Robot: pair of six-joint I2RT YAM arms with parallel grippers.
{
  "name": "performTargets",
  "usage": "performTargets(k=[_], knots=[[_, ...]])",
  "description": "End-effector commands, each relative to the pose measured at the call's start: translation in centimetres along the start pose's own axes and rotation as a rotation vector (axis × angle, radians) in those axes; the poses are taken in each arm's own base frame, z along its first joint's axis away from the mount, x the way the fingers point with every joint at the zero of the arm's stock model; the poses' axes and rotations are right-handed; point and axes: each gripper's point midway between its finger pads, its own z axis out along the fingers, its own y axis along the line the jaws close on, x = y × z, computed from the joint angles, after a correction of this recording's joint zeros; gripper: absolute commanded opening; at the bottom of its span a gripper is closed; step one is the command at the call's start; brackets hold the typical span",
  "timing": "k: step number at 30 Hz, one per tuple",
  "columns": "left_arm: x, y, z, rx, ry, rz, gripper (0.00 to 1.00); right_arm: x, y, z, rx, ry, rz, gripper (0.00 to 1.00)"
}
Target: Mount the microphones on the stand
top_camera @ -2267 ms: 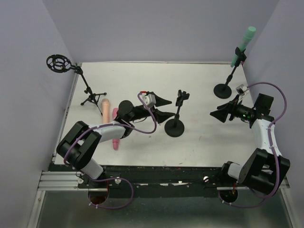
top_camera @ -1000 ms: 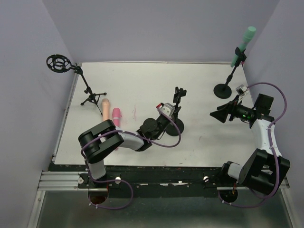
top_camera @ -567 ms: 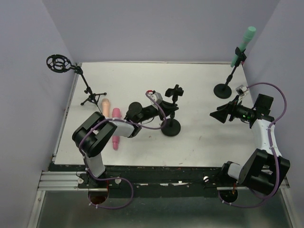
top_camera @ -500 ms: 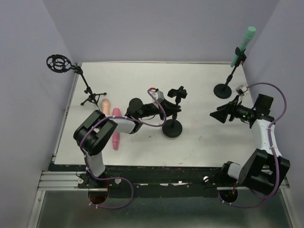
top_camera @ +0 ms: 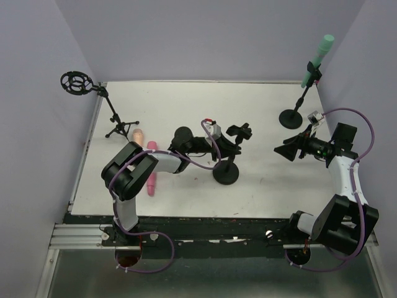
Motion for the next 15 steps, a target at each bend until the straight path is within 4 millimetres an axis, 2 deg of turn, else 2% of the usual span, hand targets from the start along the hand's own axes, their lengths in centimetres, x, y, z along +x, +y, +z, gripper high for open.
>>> performTargets(k=[1, 2, 5, 8, 11, 12, 13, 14, 15], knots=[[0.1, -0.4, -0.2, -0.011, -0.004, 0.086, 0.29, -0.3, -0.3, -0.1, 0.01, 0.005, -0.015, 0.9], [0.1, -0.3, -0.5, -0.033, -0.008, 0.093, 0.43, -0.4, -0.3, 0.0, 0.008, 0.004, -0.013, 0.9], [-0.4, -0.4, -1.8, -0.12, -0.038, 0.127, 0.67, -0.3, -0.3, 0.0, 0.008, 0.005, -0.014, 0.9], [-1.4, -0.7, -3.1, -0.189, -0.069, 0.148, 0.76, -0.4, -0.3, -0.1, 0.008, 0.004, -0.018, 0.9], [-1.9, -0.6, -4.7, -0.296, -0.09, 0.145, 0.79, -0.3, -0.3, -0.1, 0.009, 0.006, -0.017, 0.9], [-2.6, -0.7, -5.5, -0.338, -0.118, 0.144, 0.8, -0.4, -0.3, -0.1, 0.011, 0.006, -0.021, 0.9], [-2.2, -0.8, -6.5, -0.39, -0.126, 0.116, 0.8, -0.4, -0.3, -0.1, 0.013, 0.008, -0.024, 0.9], [-2.7, -1.1, -7.4, -0.433, -0.15, 0.101, 0.81, -0.5, -0.2, -0.2, 0.013, 0.008, -0.026, 0.9], [-2.6, -0.9, -8.6, -0.504, -0.158, 0.051, 0.88, -0.4, -0.2, -0.2, 0.017, 0.009, -0.029, 0.9]])
